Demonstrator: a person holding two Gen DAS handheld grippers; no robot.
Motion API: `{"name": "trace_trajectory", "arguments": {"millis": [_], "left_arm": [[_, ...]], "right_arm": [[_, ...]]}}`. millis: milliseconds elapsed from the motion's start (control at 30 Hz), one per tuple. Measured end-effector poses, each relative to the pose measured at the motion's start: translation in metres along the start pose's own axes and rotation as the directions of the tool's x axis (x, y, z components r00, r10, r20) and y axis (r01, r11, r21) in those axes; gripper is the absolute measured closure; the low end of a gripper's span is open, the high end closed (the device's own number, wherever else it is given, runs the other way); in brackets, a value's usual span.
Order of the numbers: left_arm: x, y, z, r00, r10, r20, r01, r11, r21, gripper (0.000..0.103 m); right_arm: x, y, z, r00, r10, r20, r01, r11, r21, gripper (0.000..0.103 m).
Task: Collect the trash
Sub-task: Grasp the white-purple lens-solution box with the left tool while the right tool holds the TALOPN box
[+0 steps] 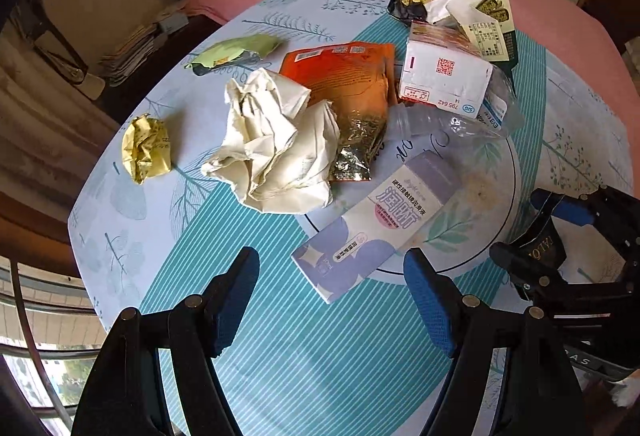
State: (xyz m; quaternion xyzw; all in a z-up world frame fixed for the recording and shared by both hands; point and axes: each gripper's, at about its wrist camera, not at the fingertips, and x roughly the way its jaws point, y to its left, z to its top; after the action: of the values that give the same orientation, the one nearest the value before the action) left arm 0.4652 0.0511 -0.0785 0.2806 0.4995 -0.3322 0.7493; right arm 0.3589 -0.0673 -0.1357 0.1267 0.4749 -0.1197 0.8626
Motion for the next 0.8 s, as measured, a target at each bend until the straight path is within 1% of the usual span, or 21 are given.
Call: {"name": "trace_trajectory", "arguments": {"millis": [167, 233, 267, 300, 333, 367, 400, 600, 733, 800], "left_arm": [[0.019, -0.01, 0.015, 0.999, -0.041, -0.031, 0.043, 0.998, 0.041, 0.027], [0.025, -0.014, 0.019, 0.997, -0.059, -0.042, 0.061, 0.997, 0.045, 0.029], [0.027, -0.016, 0.02, 0.996, -0.068, -0.049, 0.07, 0.996, 0.047, 0.035], [0.029, -0.018, 0.02, 0.996, -0.073, -0.057, 0.076, 0.996, 0.048, 0.044], [0.031, -0.02, 0.021, 0.995, -0.078, -0.068, 0.081, 0.996, 0.045, 0.05], [0.033, -0.022, 0.021, 0.993, -0.085, -0.077, 0.088, 0.996, 0.035, 0.06], [0.034, -0.022, 0.021, 0.993, -0.088, -0.082, 0.09, 0.996, 0.023, 0.067], [0.022, -0.031, 0.007, 0.995, -0.085, -0.058, 0.081, 0.994, -0.08, 0.069], [0.003, -0.042, -0.007, 0.994, -0.103, -0.038, 0.095, 0.981, -0.168, 0.069], [-0.01, -0.052, -0.016, 0.995, -0.094, -0.025, 0.087, 0.976, -0.199, 0.069]], "right_arm": [[-0.011, -0.02, -0.007, 1.0, -0.002, -0.002, 0.002, 0.999, 0.044, 0.046], [-0.015, -0.026, -0.009, 1.0, 0.001, -0.002, -0.001, 0.999, 0.05, 0.046], [-0.017, -0.03, -0.011, 1.0, 0.004, -0.002, -0.004, 0.999, 0.052, 0.046], [-0.019, -0.031, -0.012, 1.0, 0.006, -0.003, -0.006, 0.998, 0.055, 0.046], [-0.022, -0.038, -0.013, 1.0, 0.009, -0.004, -0.009, 0.998, 0.057, 0.046], [-0.023, -0.039, -0.014, 1.0, 0.013, -0.006, -0.012, 0.998, 0.058, 0.046], [-0.023, -0.038, -0.014, 1.0, 0.016, -0.009, -0.016, 0.998, 0.057, 0.046], [-0.037, -0.05, -0.019, 0.997, 0.07, -0.018, -0.069, 0.997, 0.044, 0.046], [-0.05, -0.053, -0.017, 0.993, 0.118, -0.01, -0.117, 0.993, 0.028, 0.046], [-0.06, -0.057, -0.016, 0.99, 0.144, 0.001, -0.144, 0.989, 0.016, 0.046]]}}
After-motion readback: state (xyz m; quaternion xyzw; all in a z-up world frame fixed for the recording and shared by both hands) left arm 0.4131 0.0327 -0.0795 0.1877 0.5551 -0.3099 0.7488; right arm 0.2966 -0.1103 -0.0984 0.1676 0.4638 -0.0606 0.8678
